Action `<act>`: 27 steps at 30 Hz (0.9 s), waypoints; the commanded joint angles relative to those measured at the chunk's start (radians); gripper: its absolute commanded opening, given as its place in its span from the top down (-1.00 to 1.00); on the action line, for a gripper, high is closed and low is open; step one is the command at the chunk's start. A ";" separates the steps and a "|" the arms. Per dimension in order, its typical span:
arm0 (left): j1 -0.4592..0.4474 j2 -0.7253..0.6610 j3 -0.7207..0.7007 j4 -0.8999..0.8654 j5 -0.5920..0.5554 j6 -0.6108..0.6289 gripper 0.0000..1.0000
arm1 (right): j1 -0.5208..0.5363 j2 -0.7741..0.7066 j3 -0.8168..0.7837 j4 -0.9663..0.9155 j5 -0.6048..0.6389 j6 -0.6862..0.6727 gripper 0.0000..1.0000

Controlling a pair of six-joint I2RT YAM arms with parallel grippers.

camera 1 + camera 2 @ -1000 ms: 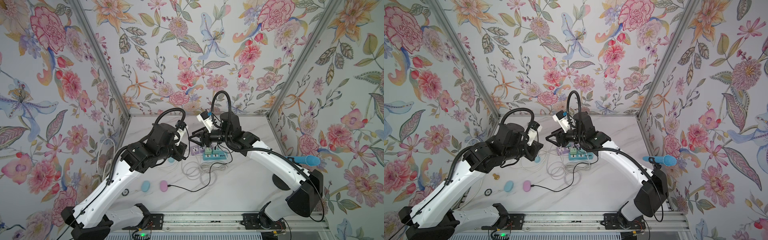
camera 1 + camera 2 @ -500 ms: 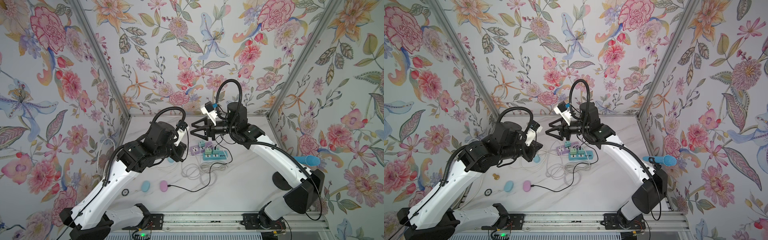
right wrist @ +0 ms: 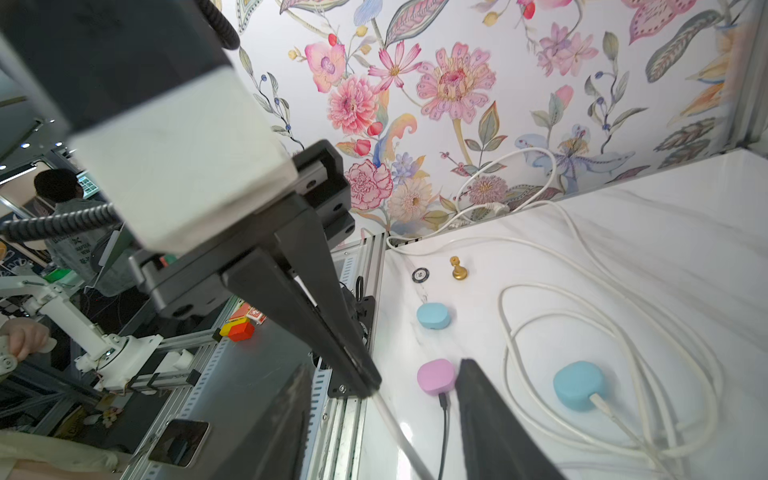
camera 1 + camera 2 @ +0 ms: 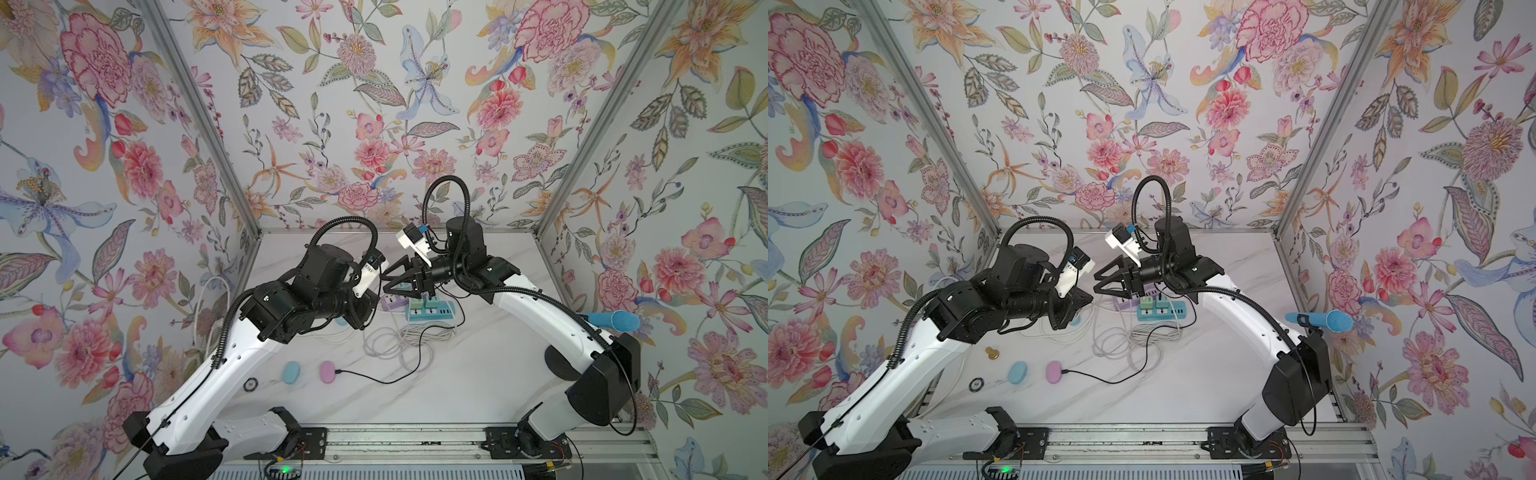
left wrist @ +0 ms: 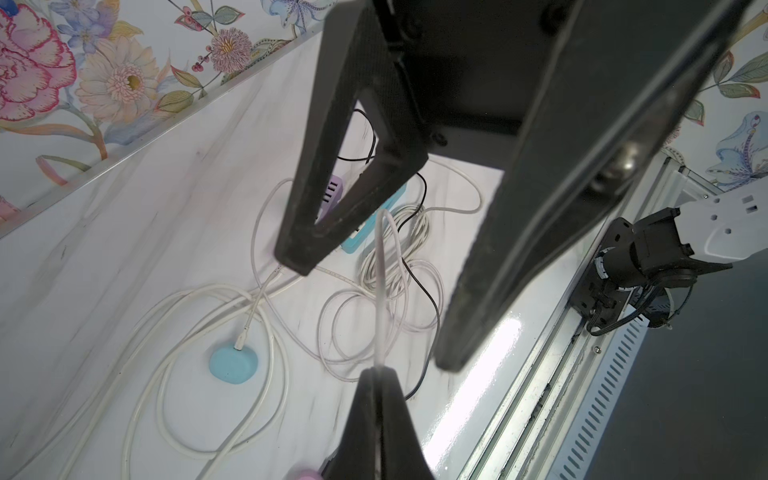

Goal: Charge the bluetooth headset
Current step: Adjust the charging cable.

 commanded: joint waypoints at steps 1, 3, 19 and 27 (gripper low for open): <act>-0.006 0.000 0.017 0.022 0.041 0.038 1.00 | -0.003 -0.012 -0.033 -0.002 -0.042 -0.019 0.00; -0.006 -0.005 0.016 0.032 0.045 0.040 1.00 | -0.003 -0.013 -0.051 -0.006 -0.053 -0.016 0.02; -0.006 -0.017 -0.028 0.075 0.102 0.025 1.00 | 0.000 -0.080 -0.127 -0.008 -0.027 -0.019 1.00; 0.028 -0.156 -0.158 0.242 0.049 -0.083 -0.26 | 0.001 -0.145 -0.168 -0.006 0.167 -0.038 1.00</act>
